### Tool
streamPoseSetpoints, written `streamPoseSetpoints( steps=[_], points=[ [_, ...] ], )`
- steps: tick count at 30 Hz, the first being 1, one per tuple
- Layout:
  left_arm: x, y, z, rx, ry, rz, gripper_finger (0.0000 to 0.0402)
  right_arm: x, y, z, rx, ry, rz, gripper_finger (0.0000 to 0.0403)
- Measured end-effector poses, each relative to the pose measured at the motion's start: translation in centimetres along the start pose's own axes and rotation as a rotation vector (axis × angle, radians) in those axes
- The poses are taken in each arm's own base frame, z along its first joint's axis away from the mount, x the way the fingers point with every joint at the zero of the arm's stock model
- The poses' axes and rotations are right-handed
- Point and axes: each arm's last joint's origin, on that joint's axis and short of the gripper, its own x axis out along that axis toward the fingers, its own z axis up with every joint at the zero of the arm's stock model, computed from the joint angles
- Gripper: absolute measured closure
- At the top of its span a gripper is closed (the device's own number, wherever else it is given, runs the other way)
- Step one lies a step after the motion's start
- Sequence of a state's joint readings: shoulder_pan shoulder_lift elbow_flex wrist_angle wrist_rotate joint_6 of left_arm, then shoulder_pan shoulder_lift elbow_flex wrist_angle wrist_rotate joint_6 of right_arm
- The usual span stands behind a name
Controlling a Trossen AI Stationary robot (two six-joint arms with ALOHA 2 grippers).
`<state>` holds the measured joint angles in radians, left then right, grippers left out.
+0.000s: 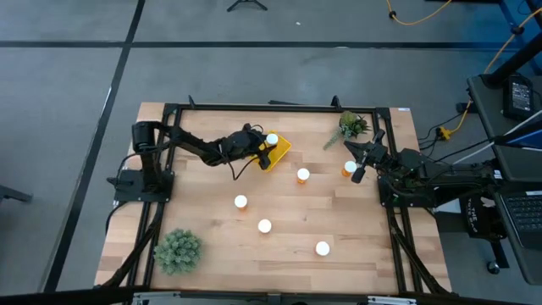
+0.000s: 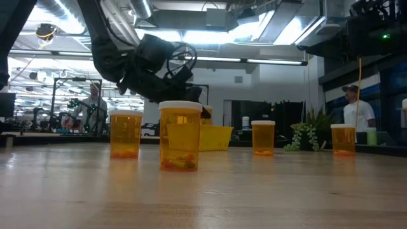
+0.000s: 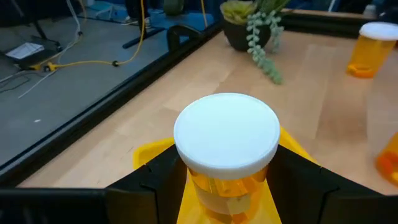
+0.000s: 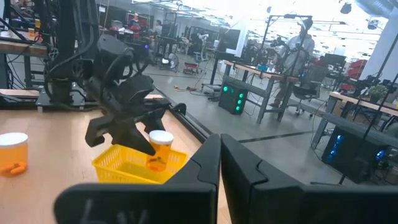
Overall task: Pick and place pill bottles into a basket
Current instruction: Put the pill bottle into the bin
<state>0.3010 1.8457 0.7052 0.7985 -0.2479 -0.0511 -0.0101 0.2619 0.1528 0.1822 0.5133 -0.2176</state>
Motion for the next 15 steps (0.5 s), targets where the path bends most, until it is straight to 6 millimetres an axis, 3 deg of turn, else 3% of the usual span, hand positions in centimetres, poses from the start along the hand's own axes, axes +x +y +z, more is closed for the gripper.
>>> streamPoseSetpoints(
  steps=[15],
  points=[
    [0.3, -0.01, -0.59, 0.027, 0.01, 0.015, 0.0208, 0.0, 0.0, 0.0, 0.003, 0.0, 0.0, 0.0385]
  ],
)
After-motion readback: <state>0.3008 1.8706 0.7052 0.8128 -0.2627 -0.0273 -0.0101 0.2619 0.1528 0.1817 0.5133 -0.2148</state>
